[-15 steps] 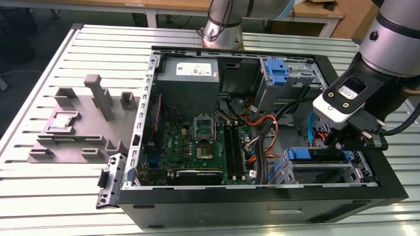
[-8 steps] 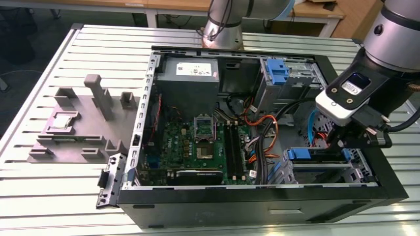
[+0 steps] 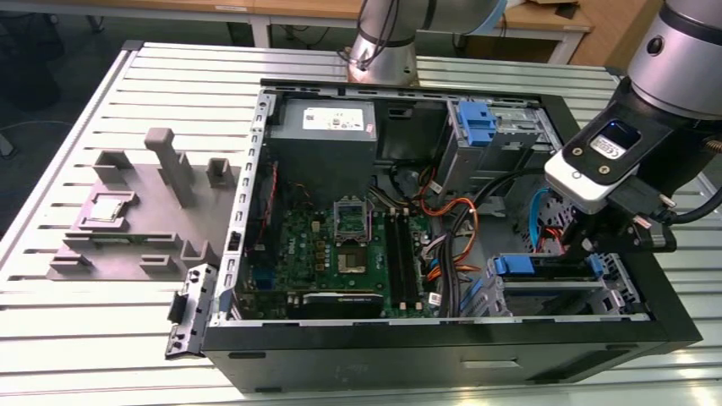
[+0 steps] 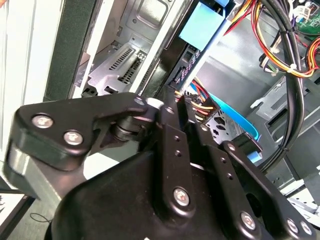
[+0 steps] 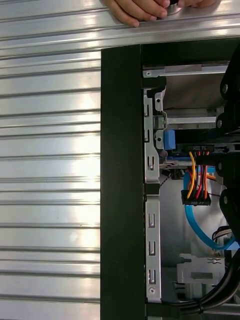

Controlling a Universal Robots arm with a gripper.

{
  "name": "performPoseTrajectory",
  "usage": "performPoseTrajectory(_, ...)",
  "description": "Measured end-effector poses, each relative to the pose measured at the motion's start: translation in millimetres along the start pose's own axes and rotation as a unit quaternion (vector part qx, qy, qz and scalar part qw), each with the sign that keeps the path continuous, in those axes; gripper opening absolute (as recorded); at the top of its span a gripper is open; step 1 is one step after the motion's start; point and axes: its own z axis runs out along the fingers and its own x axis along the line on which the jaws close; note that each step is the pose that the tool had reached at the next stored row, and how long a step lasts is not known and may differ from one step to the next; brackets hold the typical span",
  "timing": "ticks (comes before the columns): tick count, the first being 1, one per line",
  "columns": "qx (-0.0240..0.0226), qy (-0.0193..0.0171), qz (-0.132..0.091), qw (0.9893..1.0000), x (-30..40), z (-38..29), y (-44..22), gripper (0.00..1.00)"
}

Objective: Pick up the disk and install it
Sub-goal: 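Insert the first disk wire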

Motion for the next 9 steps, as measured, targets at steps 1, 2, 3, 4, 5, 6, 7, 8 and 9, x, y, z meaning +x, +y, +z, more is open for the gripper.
performPoseTrajectory(1,0.0001,-0.0001,0.000,1.0000,0.0,0.0,0.0,0.22)
performPoseTrajectory(2,0.0001,-0.0001,0.000,1.0000,0.0,-0.1,0.0,0.16)
performPoseTrajectory(3,0.0002,-0.0001,0.000,1.0000,0.0,-0.1,0.0,0.16)
performPoseTrajectory(4,0.0002,-0.0001,0.000,1.0000,0.0,-0.1,0.0,0.10)
performPoseTrajectory(5,0.0003,-0.0001,0.000,1.0000,0.0,-0.1,0.0,0.10)
performPoseTrajectory(6,0.0004,-0.0001,0.000,1.0000,0.0,-0.1,0.0,0.10)
performPoseTrajectory(7,0.0004,-0.0001,0.000,1.0000,0.0,-0.1,0.0,0.10)
performPoseTrajectory(8,0.0005,-0.0001,0.000,1.0000,0.0,-0.1,0.0,0.10)
performPoseTrajectory(9,0.0006,-0.0001,0.000,1.0000,0.0,-0.1,0.0,0.10)
